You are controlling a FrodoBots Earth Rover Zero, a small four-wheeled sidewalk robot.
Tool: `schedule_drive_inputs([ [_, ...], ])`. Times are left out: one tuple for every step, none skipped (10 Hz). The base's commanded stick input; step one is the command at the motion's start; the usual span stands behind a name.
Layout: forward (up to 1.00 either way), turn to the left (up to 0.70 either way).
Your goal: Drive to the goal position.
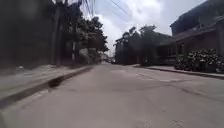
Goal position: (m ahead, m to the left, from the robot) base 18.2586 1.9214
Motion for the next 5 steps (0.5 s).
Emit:
schedule_drive_inputs([
  [1.00, 0.00],
  [1.00, 0.00],
  [1.00, 0.00],
  [1.00, 0.00],
  [1.00, 0.00],
])
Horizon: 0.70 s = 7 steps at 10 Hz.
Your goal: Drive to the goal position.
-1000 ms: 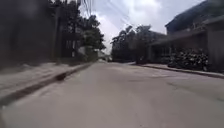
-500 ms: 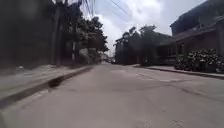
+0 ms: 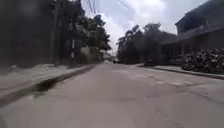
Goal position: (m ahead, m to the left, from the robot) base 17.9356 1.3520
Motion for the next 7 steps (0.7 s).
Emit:
schedule_drive_inputs([
  [1.00, 0.00],
  [1.00, 0.00],
  [1.00, 0.00],
  [1.00, 0.00],
  [1.00, 0.00],
  [1.00, 0.00],
  [1.00, 0.00],
])
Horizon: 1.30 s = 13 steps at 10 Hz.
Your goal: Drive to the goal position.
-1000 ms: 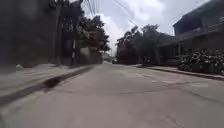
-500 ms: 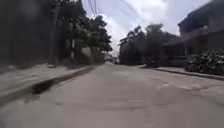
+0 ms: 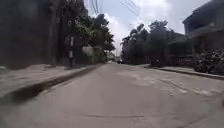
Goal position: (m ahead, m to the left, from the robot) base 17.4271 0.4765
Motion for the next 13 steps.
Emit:
schedule_drive_inputs([
  [1.00, 0.00],
  [1.00, 0.00],
  [1.00, 0.00],
  [1.00, 0.01],
  [1.00, 0.14],
  [1.00, 0.35],
  [1.00, 0.27],
  [1.00, 0.10],
  [1.00, 0.00],
  [1.00, 0.00],
  [1.00, 0.00],
  [1.00, 0.00],
  [1.00, 0.00],
])
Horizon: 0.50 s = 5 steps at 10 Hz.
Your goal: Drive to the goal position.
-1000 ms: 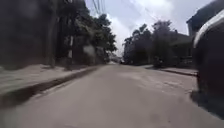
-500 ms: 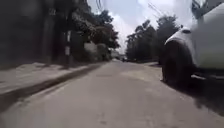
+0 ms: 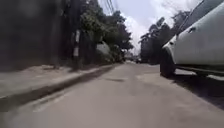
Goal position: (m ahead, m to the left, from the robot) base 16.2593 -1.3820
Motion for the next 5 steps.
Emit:
schedule_drive_inputs([
  [1.00, 0.00],
  [1.00, 0.00],
  [1.00, 0.00],
  [1.00, 0.00],
  [1.00, -0.16],
])
